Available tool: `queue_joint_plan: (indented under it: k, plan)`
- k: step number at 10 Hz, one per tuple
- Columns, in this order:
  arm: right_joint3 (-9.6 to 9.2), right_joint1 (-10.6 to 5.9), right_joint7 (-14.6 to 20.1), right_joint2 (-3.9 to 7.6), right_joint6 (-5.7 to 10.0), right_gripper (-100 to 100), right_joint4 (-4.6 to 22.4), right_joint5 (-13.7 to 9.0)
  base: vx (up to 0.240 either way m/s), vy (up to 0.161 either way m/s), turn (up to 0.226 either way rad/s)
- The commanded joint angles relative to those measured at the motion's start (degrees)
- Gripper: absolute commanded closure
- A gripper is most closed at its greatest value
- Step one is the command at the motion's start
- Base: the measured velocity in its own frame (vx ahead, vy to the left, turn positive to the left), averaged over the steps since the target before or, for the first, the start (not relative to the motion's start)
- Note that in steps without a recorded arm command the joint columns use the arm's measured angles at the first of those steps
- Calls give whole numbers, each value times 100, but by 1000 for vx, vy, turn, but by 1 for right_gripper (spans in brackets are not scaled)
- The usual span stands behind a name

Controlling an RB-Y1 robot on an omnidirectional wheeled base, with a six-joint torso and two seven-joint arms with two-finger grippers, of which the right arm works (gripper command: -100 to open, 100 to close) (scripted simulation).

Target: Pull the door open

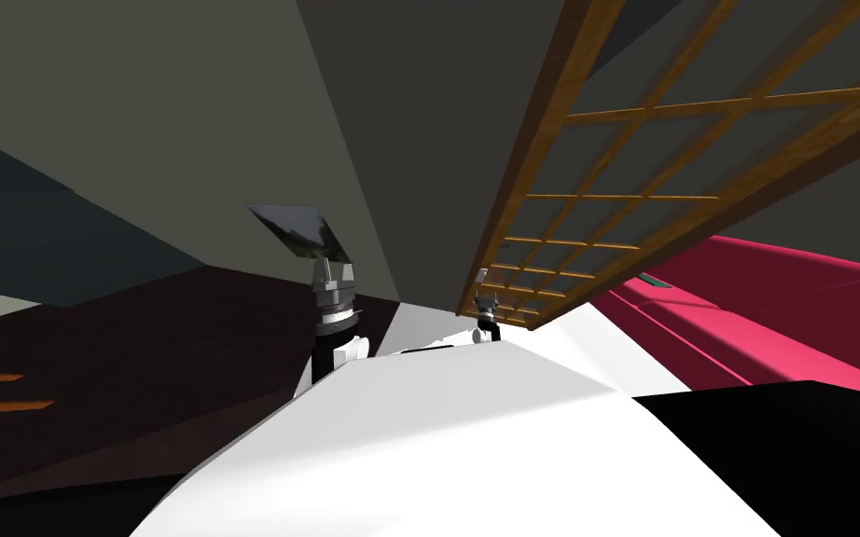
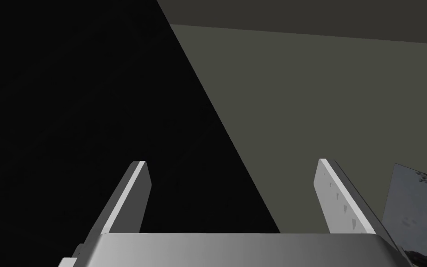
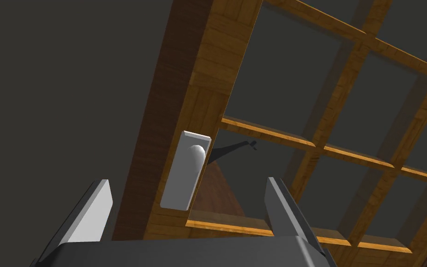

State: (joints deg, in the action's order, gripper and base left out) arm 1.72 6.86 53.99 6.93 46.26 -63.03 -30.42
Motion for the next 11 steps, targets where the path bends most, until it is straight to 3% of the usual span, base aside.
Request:
queue_joint_plan:
  k: [1, 11]
  plan:
    - [6, -77, 165, 15, 21, -100, 174, -115, 13, -107, 158]
    - [-34, -496, 1127, 28, 304, -100, 1379, -762, 5, -113, 154]
